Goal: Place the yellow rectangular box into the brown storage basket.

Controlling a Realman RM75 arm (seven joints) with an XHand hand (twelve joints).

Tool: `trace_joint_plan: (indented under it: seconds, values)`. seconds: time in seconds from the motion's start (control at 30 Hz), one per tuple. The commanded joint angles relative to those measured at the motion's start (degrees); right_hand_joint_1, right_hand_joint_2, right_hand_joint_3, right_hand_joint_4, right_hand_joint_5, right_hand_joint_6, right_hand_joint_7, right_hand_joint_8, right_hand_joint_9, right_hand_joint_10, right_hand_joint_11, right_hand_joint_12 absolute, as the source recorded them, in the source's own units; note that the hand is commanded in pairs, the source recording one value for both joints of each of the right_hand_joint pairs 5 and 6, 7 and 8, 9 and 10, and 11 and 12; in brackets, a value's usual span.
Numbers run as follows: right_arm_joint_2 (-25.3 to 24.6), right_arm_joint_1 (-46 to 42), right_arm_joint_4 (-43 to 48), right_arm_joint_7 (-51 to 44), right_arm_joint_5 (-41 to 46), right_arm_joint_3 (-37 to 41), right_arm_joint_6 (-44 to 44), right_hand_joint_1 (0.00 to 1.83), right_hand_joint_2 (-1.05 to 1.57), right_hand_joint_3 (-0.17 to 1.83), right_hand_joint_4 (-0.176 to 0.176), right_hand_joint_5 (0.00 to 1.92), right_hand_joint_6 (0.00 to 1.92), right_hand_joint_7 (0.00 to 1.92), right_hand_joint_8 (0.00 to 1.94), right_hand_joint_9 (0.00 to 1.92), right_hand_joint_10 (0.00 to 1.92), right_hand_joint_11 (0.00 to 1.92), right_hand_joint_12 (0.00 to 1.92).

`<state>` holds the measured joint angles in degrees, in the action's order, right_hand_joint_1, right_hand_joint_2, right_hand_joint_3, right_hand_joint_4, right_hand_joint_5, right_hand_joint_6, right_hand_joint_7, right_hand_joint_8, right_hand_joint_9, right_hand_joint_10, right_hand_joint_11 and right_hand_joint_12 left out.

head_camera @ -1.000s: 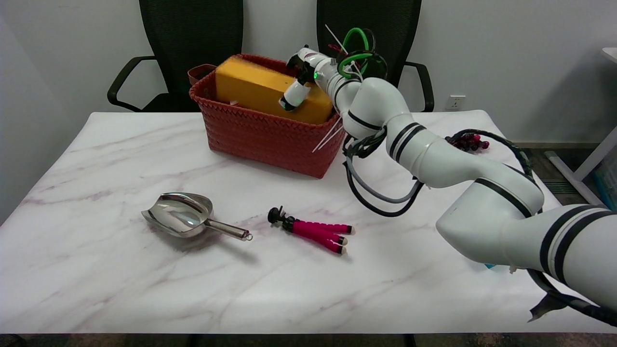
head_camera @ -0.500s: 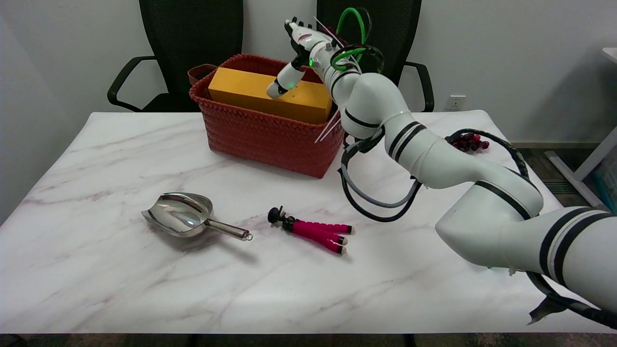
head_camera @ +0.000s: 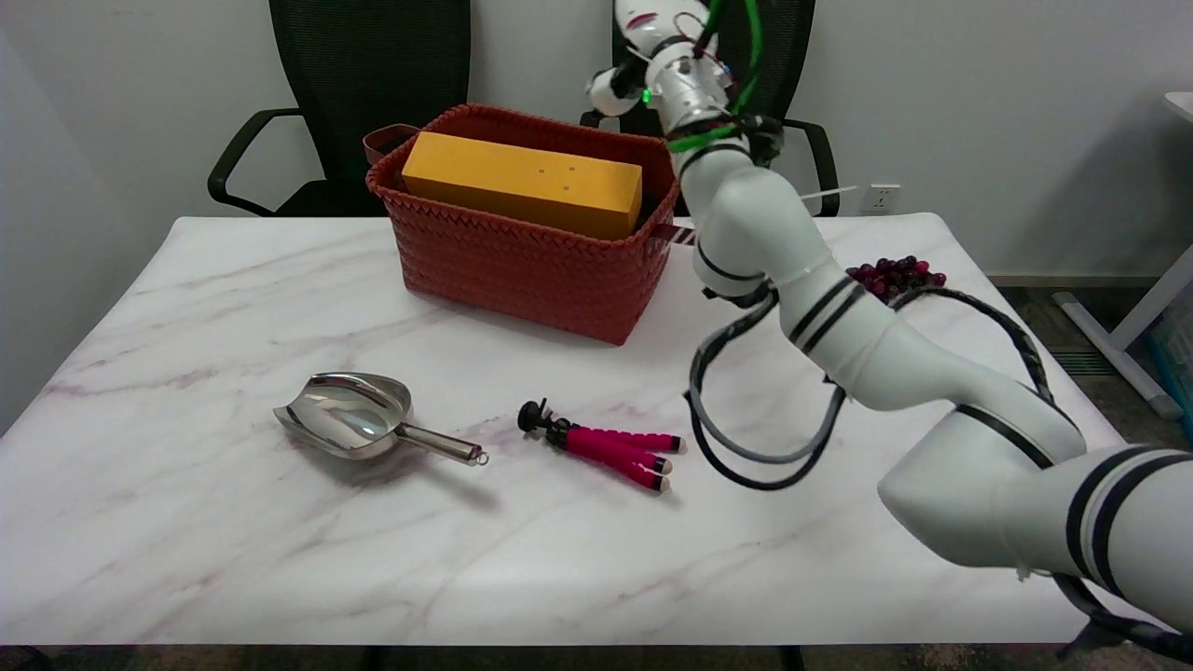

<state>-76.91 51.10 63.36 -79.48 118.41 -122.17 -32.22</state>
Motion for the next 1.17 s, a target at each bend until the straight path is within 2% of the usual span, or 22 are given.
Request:
trace_joint_plan:
  seconds: [0.03, 0.17, 0.3, 0.47, 0.6, 0.83, 1.0, 1.17]
  values:
    - [10.9, -27.1, 26.3, 13.8, -34.1, 9.2, -24.6, 1.2, 0.7, 0.88, 0.0, 0.05, 0.05, 0.47, 0.47, 0.34, 0.34, 0.32, 0.32]
    - [11.8, -33.9, 27.8, 15.1, -34.1, 13.8, -27.6, 1.22, 0.68, 0.98, 0.0, 0.04, 0.04, 0.47, 0.47, 0.33, 0.33, 0.32, 0.32]
    - [12.1, -40.5, 28.2, 21.8, -35.2, 17.9, -32.7, 1.22, 0.69, 1.03, 0.0, 0.04, 0.04, 0.48, 0.48, 0.34, 0.34, 0.32, 0.32]
    - [14.4, -47.0, 23.6, 36.2, -47.1, 20.3, -37.0, 1.17, 0.85, 1.05, 0.0, 0.05, 0.05, 0.55, 0.55, 0.36, 0.36, 0.32, 0.32]
    - [14.8, -49.3, 20.2, 46.9, -49.5, 19.5, -44.8, 1.16, 0.96, 1.04, 0.0, 0.04, 0.04, 0.6, 0.6, 0.47, 0.47, 0.35, 0.35]
    - [14.3, -52.0, 18.6, 50.9, -51.2, 17.3, -47.8, 1.16, 0.98, 1.08, 0.0, 0.04, 0.04, 0.62, 0.62, 0.48, 0.48, 0.37, 0.37]
    - [14.3, -52.2, 16.1, 54.8, -50.8, 13.4, -54.1, 1.17, 0.96, 1.11, 0.0, 0.04, 0.04, 0.6, 0.6, 0.44, 0.44, 0.38, 0.38]
    - [14.3, -52.2, 15.9, 55.2, -50.7, 11.1, -56.0, 1.17, 0.95, 1.13, 0.0, 0.04, 0.04, 0.59, 0.59, 0.43, 0.43, 0.39, 0.39]
